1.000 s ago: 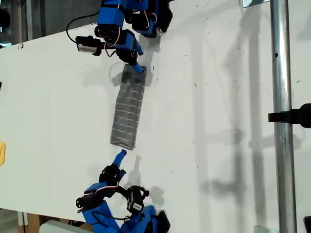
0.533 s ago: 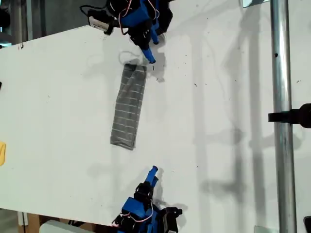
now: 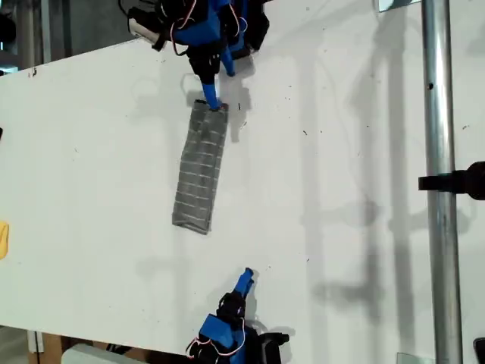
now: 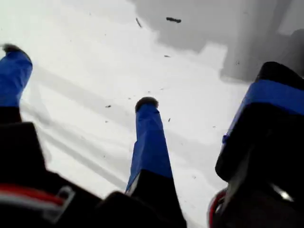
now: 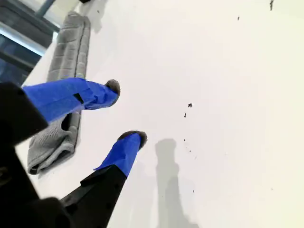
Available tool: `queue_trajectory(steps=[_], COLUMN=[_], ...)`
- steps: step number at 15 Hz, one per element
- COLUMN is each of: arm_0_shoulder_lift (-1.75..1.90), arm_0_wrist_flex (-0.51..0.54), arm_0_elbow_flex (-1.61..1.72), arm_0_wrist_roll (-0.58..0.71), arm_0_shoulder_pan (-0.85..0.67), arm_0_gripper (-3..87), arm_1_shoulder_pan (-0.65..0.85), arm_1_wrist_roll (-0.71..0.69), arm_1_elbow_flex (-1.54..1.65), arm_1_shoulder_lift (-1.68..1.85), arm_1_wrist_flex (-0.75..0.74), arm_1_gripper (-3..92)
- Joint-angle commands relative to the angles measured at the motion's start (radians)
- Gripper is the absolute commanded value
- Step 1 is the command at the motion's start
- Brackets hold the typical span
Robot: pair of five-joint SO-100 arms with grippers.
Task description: Grasp corners of a towel and fold twice.
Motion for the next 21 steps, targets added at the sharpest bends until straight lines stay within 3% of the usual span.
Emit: queue_trajectory(steps=[1, 3, 7, 11, 15, 16, 19, 20, 21], arm_0_shoulder_lift=[0.008, 0.008, 0.008, 0.008, 0.008, 0.008, 0.008, 0.008, 0.008], arm_0_wrist_flex=[0.025, 0.040, 0.044, 0.048, 0.051, 0.051, 0.052, 0.052, 0.052], arm_0_elbow_flex=[0.006, 0.006, 0.008, 0.008, 0.008, 0.008, 0.008, 0.008, 0.008], arm_0_wrist_roll=[-0.025, -0.037, -0.026, -0.009, 0.000, 0.000, 0.005, 0.002, -0.002], arm_0_shoulder_pan=[0.008, 0.021, 0.018, 0.008, 0.009, 0.014, 0.018, 0.021, 0.026], arm_0_gripper=[15.9, 16.2, 16.7, 17.0, 17.0, 17.0, 16.8, 16.7, 16.7], arm_1_shoulder_pan=[0.192, 0.353, 0.569, 0.609, 0.548, 0.548, 0.569, 0.572, 0.580], arm_1_wrist_roll=[-0.163, -0.272, -0.451, -0.546, -0.561, -0.580, -0.626, -0.617, -0.621], arm_1_elbow_flex=[0.106, 0.298, 0.318, 0.058, -0.236, -0.273, -0.380, -0.430, -0.462], arm_1_shoulder_lift=[-0.074, -0.071, -0.408, -0.857, -1.140, -1.167, -1.256, -1.292, -1.319], arm_1_wrist_flex=[-0.196, -0.347, -0.528, -0.664, -0.713, -0.741, -0.792, -0.769, -0.758], arm_1_gripper=[42.9, 41.7, 42.1, 41.7, 39.4, 36.5, 16.0, 1.9, 0.8])
